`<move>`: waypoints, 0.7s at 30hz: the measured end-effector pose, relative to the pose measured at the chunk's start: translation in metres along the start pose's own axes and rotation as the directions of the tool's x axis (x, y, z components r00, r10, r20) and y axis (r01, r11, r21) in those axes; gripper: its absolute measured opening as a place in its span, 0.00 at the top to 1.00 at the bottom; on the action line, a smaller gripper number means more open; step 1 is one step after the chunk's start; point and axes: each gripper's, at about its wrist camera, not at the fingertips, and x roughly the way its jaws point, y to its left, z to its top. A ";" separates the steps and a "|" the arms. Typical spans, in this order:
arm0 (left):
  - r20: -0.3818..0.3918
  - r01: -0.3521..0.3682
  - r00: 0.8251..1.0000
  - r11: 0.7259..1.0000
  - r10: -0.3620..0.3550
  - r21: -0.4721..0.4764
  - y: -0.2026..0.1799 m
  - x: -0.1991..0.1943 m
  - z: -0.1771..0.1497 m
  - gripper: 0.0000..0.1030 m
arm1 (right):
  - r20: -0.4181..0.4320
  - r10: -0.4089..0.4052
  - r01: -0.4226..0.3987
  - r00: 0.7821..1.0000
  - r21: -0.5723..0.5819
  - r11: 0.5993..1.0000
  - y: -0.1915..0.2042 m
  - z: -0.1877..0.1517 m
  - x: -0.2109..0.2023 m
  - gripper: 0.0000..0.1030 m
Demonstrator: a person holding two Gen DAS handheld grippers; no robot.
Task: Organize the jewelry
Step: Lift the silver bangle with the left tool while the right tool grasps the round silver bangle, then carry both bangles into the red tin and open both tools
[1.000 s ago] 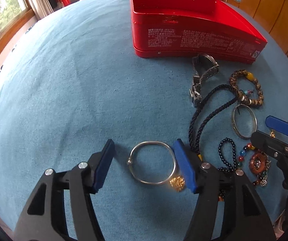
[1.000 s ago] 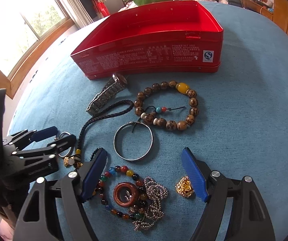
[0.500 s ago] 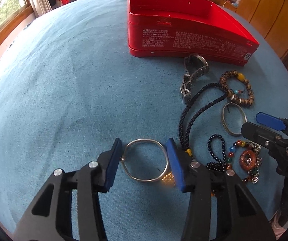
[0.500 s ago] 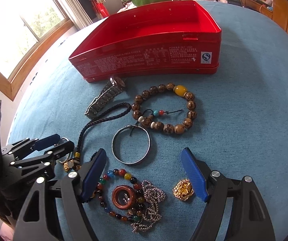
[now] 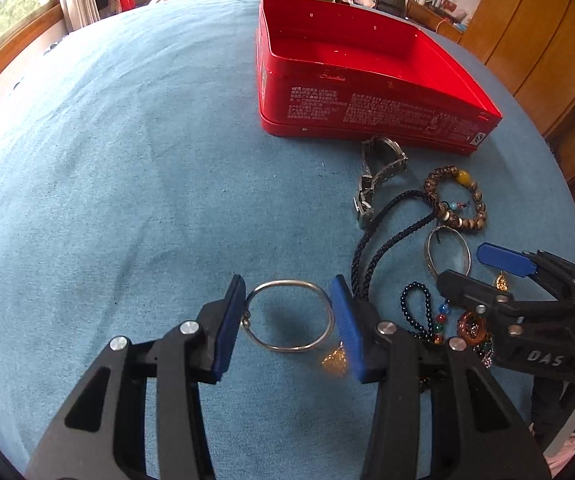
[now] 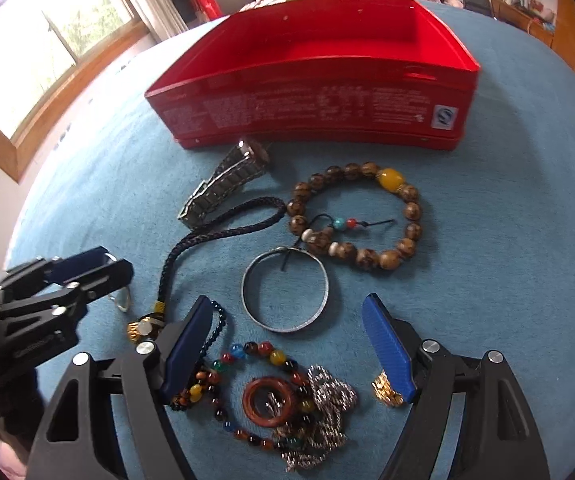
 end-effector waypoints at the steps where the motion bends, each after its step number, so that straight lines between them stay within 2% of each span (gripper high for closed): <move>1: 0.001 0.001 1.000 1.000 -0.001 0.001 0.002 0.007 0.000 0.58 | 0.002 -0.018 0.018 1.000 -0.012 1.000 0.004 0.002 0.002 0.24; 3: 0.002 0.000 1.000 1.000 0.000 0.000 0.002 0.007 0.001 0.58 | 0.006 -0.045 0.045 0.999 -0.027 0.999 0.009 0.005 0.006 0.25; 5: 0.002 0.002 1.000 1.000 -0.002 0.000 0.006 0.005 -0.003 0.58 | 0.023 -0.095 0.096 0.995 -0.051 0.994 0.014 0.006 0.008 0.43; 7: 0.003 0.002 1.000 1.000 -0.002 0.001 0.011 0.005 -0.005 0.58 | 0.034 -0.098 0.100 0.995 -0.056 0.993 0.018 0.008 0.008 0.52; 14: 0.026 0.000 1.000 1.000 0.000 0.002 0.015 -0.006 -0.010 0.58 | 0.058 -0.003 0.004 0.998 -0.004 1.000 0.003 0.007 -0.005 0.52; 21: 0.055 -0.004 0.998 1.000 0.004 0.004 0.010 -0.020 -0.006 0.58 | 0.092 0.053 -0.052 0.994 -0.006 0.999 -0.007 0.003 -0.031 0.52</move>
